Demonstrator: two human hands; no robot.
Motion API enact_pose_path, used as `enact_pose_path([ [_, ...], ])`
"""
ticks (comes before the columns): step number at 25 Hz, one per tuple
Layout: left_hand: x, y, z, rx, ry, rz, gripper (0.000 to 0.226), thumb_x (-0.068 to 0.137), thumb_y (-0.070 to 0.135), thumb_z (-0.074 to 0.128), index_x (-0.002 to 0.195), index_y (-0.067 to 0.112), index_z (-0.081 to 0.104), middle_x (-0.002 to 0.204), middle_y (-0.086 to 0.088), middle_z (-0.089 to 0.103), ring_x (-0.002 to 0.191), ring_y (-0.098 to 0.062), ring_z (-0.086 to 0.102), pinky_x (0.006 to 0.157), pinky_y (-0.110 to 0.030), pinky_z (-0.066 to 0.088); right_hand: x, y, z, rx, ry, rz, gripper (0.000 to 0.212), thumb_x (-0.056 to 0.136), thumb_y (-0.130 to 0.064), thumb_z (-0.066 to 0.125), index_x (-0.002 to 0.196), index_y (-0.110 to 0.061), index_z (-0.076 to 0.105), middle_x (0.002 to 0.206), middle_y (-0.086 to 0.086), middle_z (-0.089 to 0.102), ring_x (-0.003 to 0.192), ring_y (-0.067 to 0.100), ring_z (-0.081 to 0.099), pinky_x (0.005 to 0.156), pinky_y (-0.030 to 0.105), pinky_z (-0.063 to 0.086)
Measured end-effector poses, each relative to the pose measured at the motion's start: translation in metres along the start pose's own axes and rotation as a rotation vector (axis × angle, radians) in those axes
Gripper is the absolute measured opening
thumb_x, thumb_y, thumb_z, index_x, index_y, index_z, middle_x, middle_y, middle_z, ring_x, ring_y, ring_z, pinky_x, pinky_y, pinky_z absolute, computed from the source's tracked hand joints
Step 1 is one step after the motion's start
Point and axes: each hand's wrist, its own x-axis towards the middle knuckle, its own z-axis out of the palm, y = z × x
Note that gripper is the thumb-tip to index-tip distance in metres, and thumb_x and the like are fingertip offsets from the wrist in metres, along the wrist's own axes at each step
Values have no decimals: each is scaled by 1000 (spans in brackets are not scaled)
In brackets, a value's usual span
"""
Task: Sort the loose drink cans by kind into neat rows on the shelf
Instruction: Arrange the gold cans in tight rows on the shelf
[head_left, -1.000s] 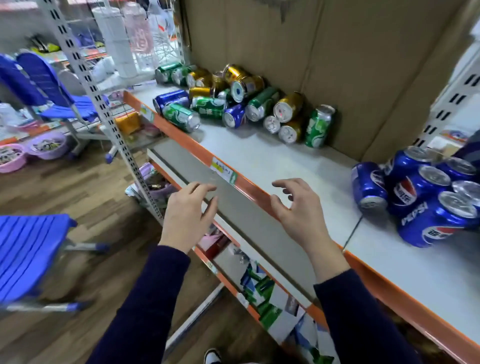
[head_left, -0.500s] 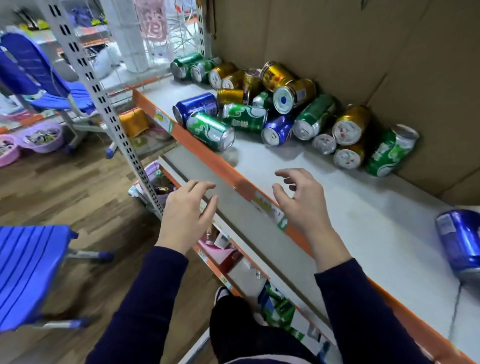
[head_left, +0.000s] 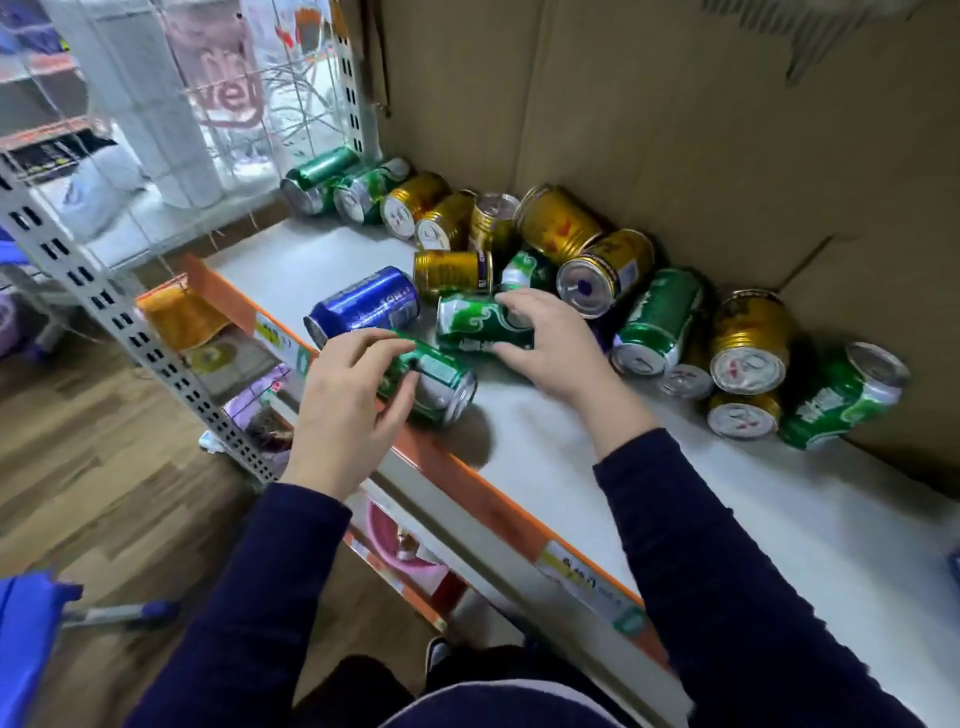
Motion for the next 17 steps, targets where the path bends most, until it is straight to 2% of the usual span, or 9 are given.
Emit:
enact_pose_path([
  [3, 21, -18, 0, -41, -49, 50, 25, 90, 21, 61, 113, 11, 65, 111, -5, 62, 107, -22, 56, 95, -38, 45, 15, 1, 12, -328, -74, 77, 79, 77, -34, 75, 145, -22, 37, 143, -1, 44, 132, 23, 34, 103, 40, 38],
  [5, 34, -29, 0, -91, -114, 120, 28, 90, 27, 62, 112, 11, 66, 110, -4, 63, 105, -20, 57, 95, -33, 43, 16, -4, 21, -396, 2, 141, 79, 74, -30, 75, 143, -23, 37, 138, -1, 46, 128, 24, 34, 97, 38, 41],
  [7, 46, -39, -2, -141, -261, 218, 39, 88, 40, 64, 115, 12, 65, 111, -2, 63, 106, -18, 56, 94, -29, 41, 17, -9, 23, -386, 39, 213, 74, 72, -33, 75, 138, -19, 43, 131, 2, 49, 122, 24, 37, 91, 37, 40],
  [9, 54, -46, -4, -126, -439, 332, 58, 79, 53, 69, 122, 13, 63, 116, -3, 63, 109, -20, 56, 95, -33, 42, 16, -15, 20, -348, 41, 293, 69, 71, -40, 75, 129, -15, 49, 122, 6, 52, 115, 25, 42, 87, 35, 39],
  [11, 62, -49, -1, -14, -563, 408, 77, 70, 61, 73, 132, 17, 56, 124, -1, 59, 116, -22, 52, 98, -36, 39, 9, -24, 17, -228, 101, 346, 70, 69, -42, 78, 127, -12, 51, 119, 8, 54, 111, 27, 45, 88, 33, 36],
  [14, 73, -51, 6, 106, -602, 459, 83, 66, 67, 70, 136, 28, 47, 126, 6, 56, 116, -21, 49, 95, -35, 36, -11, -40, 13, 20, 301, 448, 74, 65, -37, 83, 128, -13, 50, 117, 4, 56, 107, 18, 52, 85, 25, 38],
  [17, 75, -53, 9, 88, -553, 505, 78, 63, 72, 68, 125, 27, 53, 114, 4, 59, 103, -23, 54, 85, -36, 40, -42, -51, 13, 220, 487, 599, 70, 62, -36, 85, 118, -24, 44, 100, -11, 59, 88, -7, 58, 71, 9, 43],
])
